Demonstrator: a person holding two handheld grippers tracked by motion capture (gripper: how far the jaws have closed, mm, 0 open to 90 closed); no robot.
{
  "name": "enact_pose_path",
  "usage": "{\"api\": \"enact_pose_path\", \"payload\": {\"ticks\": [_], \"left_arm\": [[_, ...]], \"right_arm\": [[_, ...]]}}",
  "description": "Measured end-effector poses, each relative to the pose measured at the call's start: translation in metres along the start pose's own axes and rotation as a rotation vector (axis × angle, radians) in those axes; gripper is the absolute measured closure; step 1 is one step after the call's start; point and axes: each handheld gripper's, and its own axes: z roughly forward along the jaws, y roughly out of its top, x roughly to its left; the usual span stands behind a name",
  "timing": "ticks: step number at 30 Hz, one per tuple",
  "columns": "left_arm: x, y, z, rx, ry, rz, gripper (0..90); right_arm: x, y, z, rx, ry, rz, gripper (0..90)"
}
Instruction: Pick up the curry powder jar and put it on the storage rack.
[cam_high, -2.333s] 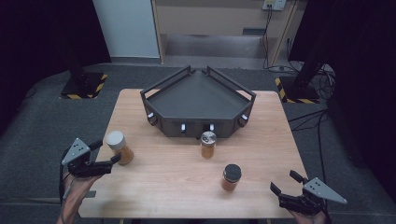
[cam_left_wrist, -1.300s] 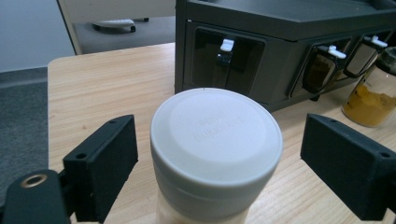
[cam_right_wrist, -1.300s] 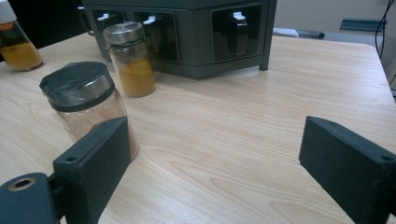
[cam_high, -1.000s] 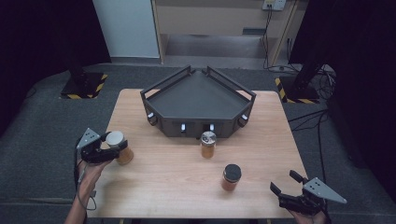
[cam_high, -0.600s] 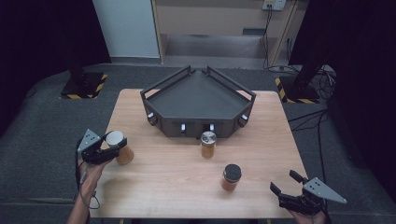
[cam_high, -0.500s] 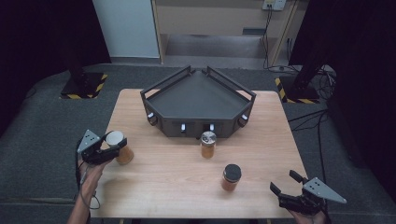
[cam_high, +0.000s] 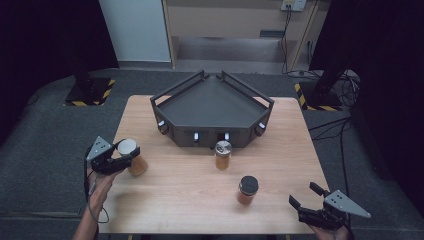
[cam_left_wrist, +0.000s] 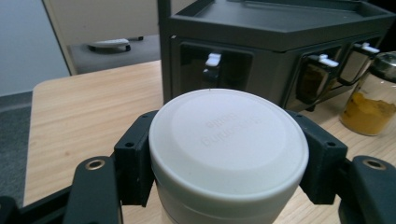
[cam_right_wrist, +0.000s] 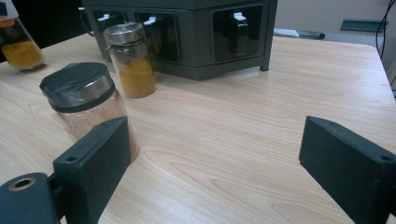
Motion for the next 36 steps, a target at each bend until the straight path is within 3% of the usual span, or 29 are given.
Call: {"api": "enact_pose_path", "payload": {"ticks": [11, 17, 23, 30, 36], "left_arm": [[-0.007, 0.036, 0.014, 0.008, -0.094, 0.040, 32.3], [-0.010, 0.049, 0.021, 0.004, -0.132, 0.031, 32.3], [-0.020, 0.071, 0.032, 0.019, -0.149, 0.063, 32.3], [-0.024, 0.085, 0.039, 0.020, -0.164, 0.067, 32.3], [-0.032, 0.109, 0.046, 0.032, -0.177, 0.094, 32.3]], "right_arm": [[0.000, 0.000, 0.000, -0.001, 0.000, 0.001, 9.1], [0.000, 0.000, 0.000, -0.002, 0.001, 0.001, 9.1], [-0.001, -0.001, 0.000, -0.003, 0.002, 0.002, 9.1], [-0.001, -0.001, 0.000, -0.003, 0.003, 0.002, 9.1], [-0.001, -0.001, 0.000, -0.002, 0.004, 0.002, 9.1]]}}
